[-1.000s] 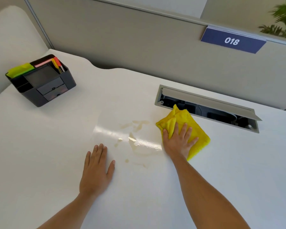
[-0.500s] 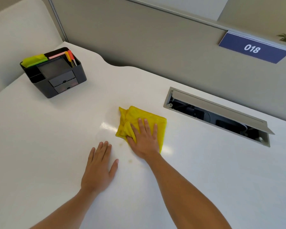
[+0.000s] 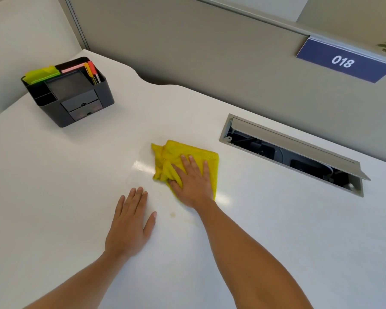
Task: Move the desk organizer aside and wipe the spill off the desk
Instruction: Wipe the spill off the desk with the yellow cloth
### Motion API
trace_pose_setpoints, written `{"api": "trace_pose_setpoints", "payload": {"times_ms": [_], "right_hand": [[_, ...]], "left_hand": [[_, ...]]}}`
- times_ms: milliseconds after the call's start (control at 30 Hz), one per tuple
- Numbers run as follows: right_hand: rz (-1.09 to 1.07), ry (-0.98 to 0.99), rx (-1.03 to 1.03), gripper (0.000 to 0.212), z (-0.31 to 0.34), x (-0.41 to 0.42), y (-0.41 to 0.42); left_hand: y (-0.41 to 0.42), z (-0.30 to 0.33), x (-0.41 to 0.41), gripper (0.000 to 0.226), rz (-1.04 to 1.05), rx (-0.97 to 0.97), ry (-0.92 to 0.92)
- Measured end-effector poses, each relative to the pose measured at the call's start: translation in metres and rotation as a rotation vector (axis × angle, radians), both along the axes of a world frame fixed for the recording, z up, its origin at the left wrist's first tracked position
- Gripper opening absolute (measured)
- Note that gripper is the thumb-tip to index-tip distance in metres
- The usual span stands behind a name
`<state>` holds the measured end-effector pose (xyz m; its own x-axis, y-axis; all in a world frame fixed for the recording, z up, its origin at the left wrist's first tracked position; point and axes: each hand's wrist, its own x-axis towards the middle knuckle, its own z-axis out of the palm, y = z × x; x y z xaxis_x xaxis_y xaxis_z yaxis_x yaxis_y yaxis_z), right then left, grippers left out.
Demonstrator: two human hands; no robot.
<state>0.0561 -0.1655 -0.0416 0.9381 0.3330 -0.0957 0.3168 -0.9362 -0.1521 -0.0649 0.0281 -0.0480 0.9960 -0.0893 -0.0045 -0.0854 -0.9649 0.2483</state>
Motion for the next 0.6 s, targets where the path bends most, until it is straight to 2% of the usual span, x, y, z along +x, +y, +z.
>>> {"api": "trace_pose_setpoints", "payload": {"times_ms": [100, 167, 333, 467, 533, 600], "right_hand": [[-0.163, 0.012, 0.01, 0.061, 0.001, 0.012, 0.009], [-0.179, 0.01, -0.005, 0.061, 0.0, 0.011, 0.012], [0.098, -0.033, -0.017, 0.06, -0.003, -0.008, 0.017], [0.252, -0.02, 0.008, 0.06, -0.003, 0.007, 0.004], [0.237, -0.008, 0.017, 0.061, -0.002, 0.023, -0.007], [0.088, -0.003, 0.013, 0.062, -0.001, 0.038, -0.018]], "left_hand": [[0.0, 0.001, 0.0, 0.067, 0.005, -0.008, -0.001], [0.0, 0.001, 0.001, 0.067, 0.012, -0.014, -0.001], [-0.002, 0.003, 0.001, 0.068, 0.015, -0.028, 0.006], [-0.001, 0.001, 0.001, 0.067, 0.013, -0.03, -0.002], [0.0, 0.001, 0.001, 0.067, 0.014, -0.033, -0.007], [0.001, -0.001, 0.001, 0.067, 0.01, -0.039, -0.012]]}}
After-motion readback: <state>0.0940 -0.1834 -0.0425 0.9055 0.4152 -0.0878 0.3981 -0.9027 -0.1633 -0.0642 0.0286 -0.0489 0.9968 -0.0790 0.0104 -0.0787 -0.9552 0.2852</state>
